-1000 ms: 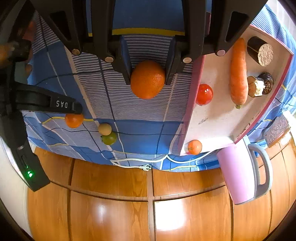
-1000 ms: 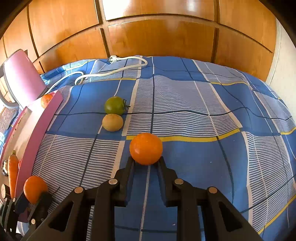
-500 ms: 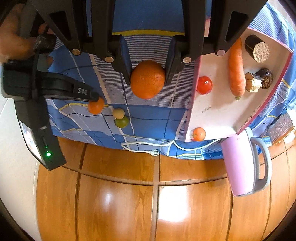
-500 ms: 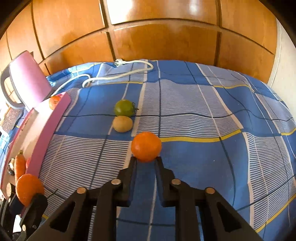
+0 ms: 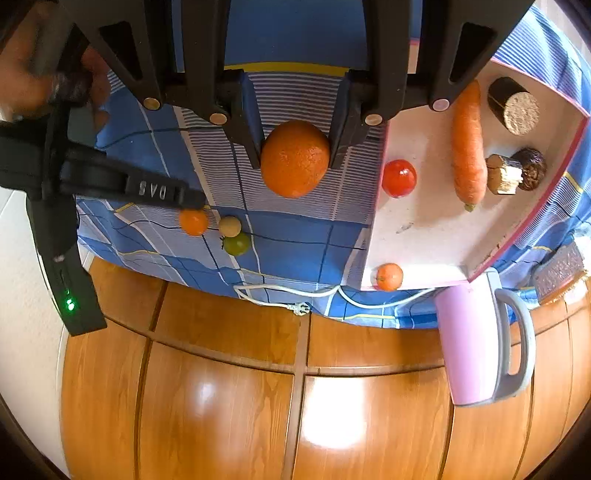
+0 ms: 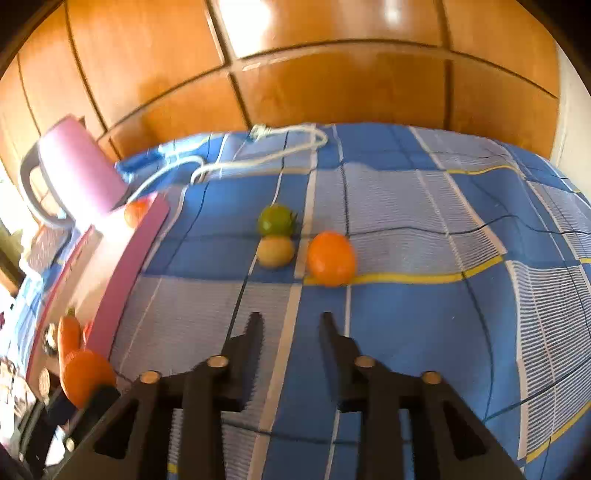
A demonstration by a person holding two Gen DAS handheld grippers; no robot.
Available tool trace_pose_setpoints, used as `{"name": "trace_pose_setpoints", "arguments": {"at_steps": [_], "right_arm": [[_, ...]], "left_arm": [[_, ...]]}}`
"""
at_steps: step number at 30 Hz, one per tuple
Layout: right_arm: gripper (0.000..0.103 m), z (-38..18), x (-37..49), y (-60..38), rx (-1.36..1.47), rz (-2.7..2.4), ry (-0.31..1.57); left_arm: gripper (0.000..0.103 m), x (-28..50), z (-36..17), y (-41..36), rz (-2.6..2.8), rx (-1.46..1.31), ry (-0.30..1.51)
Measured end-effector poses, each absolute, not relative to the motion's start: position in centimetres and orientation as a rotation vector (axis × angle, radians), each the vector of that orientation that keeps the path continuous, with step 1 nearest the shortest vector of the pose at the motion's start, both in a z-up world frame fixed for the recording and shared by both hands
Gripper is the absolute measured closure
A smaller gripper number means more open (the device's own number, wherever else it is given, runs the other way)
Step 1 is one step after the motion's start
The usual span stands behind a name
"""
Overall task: Organize fruits
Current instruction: 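Lift and hold both oranges above the bedspread with both tools, then carry both oranges into the tray and open both tools to release them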
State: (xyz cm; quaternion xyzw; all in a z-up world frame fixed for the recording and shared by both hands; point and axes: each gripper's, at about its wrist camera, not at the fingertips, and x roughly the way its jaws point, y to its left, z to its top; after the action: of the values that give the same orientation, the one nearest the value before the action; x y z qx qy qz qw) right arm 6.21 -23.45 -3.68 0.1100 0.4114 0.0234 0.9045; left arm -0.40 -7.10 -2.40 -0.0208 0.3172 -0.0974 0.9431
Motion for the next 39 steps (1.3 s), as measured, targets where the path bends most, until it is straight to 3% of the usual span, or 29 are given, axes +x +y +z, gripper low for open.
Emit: {"name": "trace_pose_setpoints", "arguments": {"at_steps": [2, 9, 21, 24, 39], "right_arm": [[0.061, -3.6, 6.5, -23.7, 0.23, 0.028, 0.836], [0.057, -4.5, 8.9, -26.1, 0.292, -0.085, 0.829], [0.056, -5.4, 11.5, -26.6, 0.365, -0.038, 0.834], [0.069, -5.5, 11.6, -26.9, 0.368, -0.043, 0.834], [0.071, -3.0, 8.3, -23.5, 0.254, 0.081, 0.773]], "left_arm": [[0.069, -0.3, -2.5, -7.1, -0.2, -0.047, 0.652], [0.069, 0.2, -2.8, -7.1, -0.207, -0.074, 0.672], [0.069, 0.4, -3.1, -7.5, -0.226, -0.068, 0.685], [0.069, 0.5, -3.1, -7.5, -0.225, -0.066, 0.686], [0.069, -0.4, -1.0, -6.2, -0.194, -0.103, 0.602]]}}
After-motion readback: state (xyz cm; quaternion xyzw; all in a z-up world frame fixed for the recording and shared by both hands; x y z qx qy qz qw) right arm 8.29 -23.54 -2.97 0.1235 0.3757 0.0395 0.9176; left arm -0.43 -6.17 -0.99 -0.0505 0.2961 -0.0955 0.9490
